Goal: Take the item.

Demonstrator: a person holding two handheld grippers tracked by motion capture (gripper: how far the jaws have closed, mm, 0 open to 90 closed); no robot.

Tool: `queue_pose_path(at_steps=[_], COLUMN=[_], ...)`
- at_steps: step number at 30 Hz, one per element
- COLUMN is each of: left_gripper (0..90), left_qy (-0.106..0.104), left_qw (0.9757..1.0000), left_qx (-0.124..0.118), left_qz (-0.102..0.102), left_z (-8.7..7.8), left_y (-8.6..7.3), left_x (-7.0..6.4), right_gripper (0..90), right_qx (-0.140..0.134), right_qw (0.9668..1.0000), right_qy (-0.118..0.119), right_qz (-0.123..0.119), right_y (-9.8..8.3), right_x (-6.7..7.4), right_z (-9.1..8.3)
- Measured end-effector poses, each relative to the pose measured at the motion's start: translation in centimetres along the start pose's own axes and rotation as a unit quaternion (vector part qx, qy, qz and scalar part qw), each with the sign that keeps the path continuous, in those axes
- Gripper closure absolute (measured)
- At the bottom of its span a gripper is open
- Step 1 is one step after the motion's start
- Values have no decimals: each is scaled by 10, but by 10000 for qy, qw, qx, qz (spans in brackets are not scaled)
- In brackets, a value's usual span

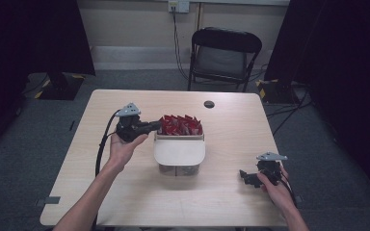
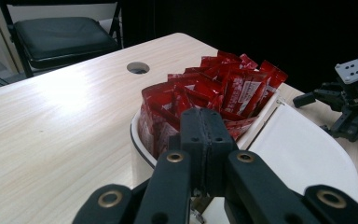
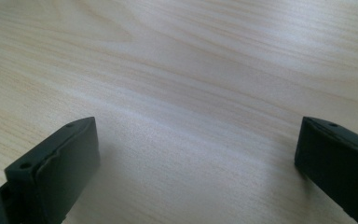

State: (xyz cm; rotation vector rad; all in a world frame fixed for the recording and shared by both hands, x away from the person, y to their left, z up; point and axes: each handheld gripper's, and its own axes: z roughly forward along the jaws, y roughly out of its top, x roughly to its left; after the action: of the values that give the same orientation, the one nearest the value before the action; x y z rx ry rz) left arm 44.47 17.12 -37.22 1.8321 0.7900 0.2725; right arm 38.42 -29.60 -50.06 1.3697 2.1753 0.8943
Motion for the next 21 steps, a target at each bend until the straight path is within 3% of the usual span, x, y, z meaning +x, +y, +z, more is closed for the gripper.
queue_pose_path(at_steps=[10, 21], left_gripper=[895, 895], left_qy=[4, -148], left_qw=[9997, 9993], left_qx=[-82, -173], left_qz=[233, 284], left_z=[-2, -7], left_y=[7, 16], left_x=[-10, -14], right_gripper=[0, 0], right_qx=[4, 3], right_qw=[10000, 10000], right_qy=[1, 0], right_qz=[7, 7], right_y=[0, 0], right_x=[0, 0], right_z=[0, 0])
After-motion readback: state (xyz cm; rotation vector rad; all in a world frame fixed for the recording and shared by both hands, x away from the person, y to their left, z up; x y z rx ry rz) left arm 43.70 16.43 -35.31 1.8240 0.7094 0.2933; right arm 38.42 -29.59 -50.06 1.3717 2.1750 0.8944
